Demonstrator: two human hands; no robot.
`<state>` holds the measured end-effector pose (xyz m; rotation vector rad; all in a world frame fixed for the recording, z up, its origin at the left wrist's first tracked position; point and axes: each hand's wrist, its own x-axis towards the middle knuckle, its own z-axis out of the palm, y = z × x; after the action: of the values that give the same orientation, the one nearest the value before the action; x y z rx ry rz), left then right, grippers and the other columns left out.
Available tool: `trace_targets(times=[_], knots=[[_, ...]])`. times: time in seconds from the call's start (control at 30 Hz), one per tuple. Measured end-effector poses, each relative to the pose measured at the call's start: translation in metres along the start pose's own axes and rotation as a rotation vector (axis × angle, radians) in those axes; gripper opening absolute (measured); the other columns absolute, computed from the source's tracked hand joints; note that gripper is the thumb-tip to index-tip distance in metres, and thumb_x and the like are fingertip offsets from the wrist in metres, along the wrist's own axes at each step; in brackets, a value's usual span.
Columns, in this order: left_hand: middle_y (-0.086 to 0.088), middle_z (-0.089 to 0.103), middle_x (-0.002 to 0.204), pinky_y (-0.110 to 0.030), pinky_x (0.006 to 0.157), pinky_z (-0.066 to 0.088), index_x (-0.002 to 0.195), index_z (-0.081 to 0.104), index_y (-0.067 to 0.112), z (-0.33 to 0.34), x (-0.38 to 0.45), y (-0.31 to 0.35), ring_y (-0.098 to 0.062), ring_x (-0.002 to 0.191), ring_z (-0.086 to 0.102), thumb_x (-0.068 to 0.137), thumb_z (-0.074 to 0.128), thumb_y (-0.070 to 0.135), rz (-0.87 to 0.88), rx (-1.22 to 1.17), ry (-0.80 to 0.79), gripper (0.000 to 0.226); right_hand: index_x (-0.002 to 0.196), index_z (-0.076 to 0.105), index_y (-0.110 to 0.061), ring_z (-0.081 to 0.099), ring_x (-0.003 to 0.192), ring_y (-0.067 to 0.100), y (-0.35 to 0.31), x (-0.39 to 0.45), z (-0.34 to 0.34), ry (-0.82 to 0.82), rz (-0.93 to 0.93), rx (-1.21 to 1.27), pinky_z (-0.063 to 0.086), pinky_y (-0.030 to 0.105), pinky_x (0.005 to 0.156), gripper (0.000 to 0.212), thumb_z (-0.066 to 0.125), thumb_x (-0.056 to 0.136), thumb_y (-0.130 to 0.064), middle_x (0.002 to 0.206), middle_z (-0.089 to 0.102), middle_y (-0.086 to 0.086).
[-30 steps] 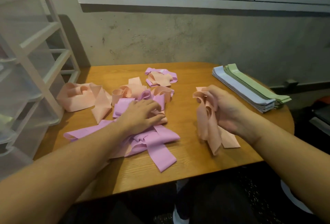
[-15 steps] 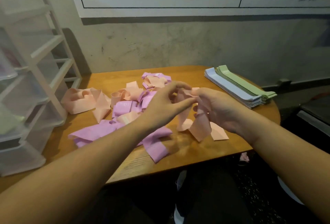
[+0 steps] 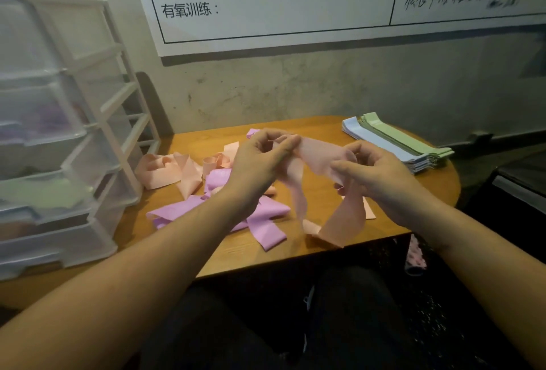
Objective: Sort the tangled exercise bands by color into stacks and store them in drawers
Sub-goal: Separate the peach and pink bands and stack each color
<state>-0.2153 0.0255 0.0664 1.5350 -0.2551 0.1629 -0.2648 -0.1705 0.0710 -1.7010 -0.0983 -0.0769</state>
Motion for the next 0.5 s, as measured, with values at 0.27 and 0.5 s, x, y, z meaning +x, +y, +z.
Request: trace_targets(times=[0.27, 0.5], knots=[[0.003, 0.072, 0.083, -0.026, 0.065, 0.052, 0.089, 0.075, 0.019, -0.007, -0.031, 0.016, -0.007, 0.073, 0.063, 0.090, 0.074, 0.030, -0.034, 0.087, 0.047, 0.012, 0.099, 0.064, -0.012, 0.064, 0.063, 0.013, -0.004, -0.024, -0.010, 0.186, -0.174, -0.085, 0.052, 0.024, 0.058, 0.013, 0.069, 0.093, -0.021, 0.081, 0.069, 0.003], [0.003, 0.075, 0.095, -0.024, 0.057, 0.051, 0.108, 0.074, 0.021, -0.009, -0.054, 0.020, -0.008, 0.073, 0.065, 0.098, 0.063, 0.023, -0.082, 0.047, -0.067, 0.014, 0.090, 0.061, -0.016, 0.063, 0.082, 0.019, 0.002, -0.038, 0.000, 0.271, -0.127, -0.076, 0.056, 0.043, 0.076, 0.003, 0.063, 0.092, -0.014, 0.100, 0.069, 0.005]])
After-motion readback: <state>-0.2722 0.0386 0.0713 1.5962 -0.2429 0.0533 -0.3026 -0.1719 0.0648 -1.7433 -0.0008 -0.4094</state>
